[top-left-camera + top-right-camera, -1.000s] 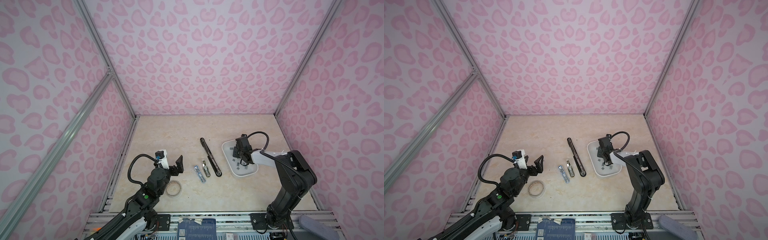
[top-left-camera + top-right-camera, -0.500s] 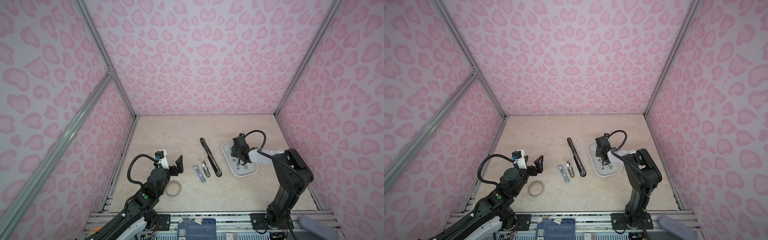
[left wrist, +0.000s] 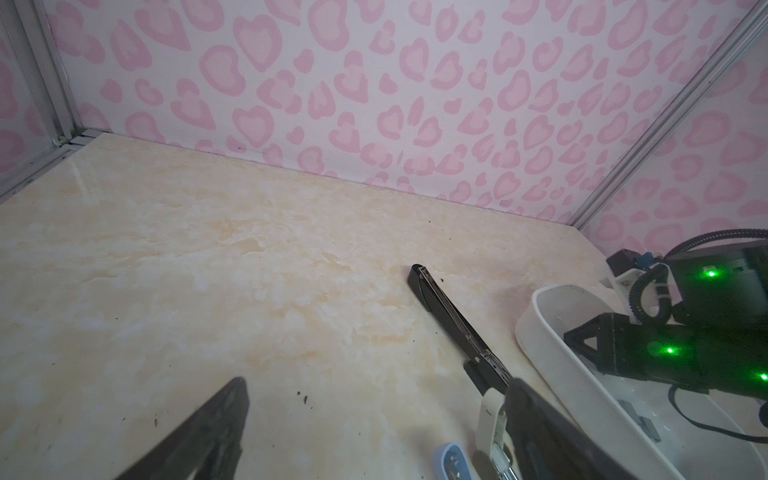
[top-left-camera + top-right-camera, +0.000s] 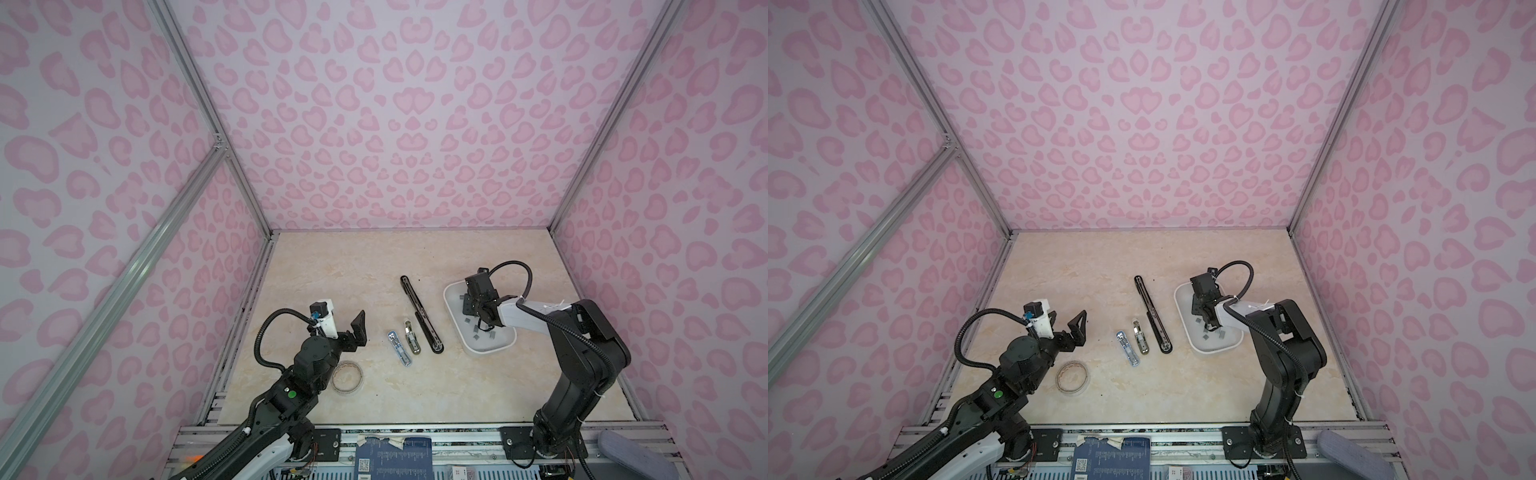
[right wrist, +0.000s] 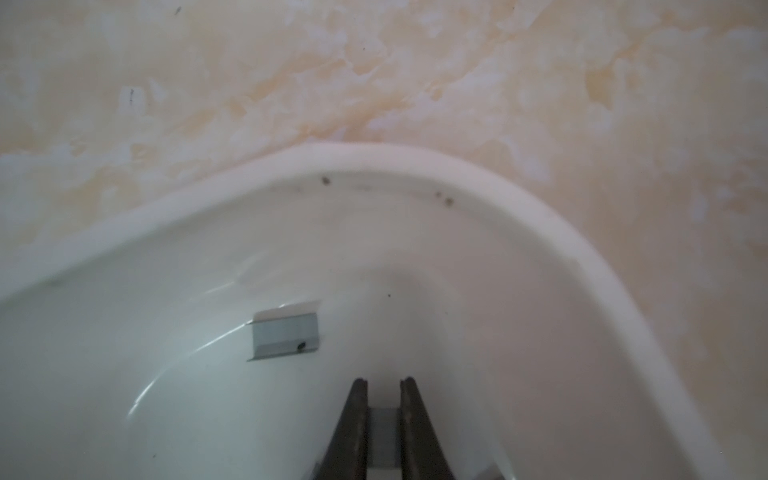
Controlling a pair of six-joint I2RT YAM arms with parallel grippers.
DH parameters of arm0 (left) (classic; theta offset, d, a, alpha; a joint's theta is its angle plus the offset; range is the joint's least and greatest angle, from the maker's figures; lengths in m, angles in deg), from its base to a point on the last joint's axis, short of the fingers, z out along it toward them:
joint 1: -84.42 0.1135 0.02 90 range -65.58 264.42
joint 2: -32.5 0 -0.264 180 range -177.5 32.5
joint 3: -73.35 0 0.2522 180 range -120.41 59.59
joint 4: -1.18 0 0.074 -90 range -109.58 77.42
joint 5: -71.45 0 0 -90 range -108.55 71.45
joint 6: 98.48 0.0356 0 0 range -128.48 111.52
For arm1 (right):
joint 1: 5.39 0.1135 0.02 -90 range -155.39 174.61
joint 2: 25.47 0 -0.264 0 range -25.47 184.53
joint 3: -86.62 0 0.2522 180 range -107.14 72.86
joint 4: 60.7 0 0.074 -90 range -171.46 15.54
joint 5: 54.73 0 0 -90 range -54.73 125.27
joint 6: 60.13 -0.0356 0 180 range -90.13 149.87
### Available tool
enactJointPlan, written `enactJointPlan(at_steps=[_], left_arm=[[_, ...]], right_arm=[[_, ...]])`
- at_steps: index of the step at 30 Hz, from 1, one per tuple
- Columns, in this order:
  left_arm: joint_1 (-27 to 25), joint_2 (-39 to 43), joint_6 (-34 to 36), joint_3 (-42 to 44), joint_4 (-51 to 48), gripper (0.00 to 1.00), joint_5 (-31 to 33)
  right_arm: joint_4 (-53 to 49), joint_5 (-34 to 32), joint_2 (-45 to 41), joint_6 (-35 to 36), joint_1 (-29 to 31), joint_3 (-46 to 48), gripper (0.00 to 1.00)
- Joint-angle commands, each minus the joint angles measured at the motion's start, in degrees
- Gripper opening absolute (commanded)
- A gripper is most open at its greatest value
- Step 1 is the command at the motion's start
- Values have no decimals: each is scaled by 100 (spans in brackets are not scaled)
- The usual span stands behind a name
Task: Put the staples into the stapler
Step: 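Lift the staple strip with the right gripper and carry it over the black stapler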
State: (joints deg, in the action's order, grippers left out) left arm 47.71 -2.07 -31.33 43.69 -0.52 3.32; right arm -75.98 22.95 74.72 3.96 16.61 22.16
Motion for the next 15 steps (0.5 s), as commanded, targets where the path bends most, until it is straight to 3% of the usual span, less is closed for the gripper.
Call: enactJointPlan(at_steps=[1, 15], left_arm=[[1, 46, 13, 10, 54, 97, -102], [6, 203, -316, -110, -467, 97, -522]], right_arm=[[-115, -13, -286, 90, 63, 85, 13], [-426, -479, -1645, 468, 1208, 330, 11]])
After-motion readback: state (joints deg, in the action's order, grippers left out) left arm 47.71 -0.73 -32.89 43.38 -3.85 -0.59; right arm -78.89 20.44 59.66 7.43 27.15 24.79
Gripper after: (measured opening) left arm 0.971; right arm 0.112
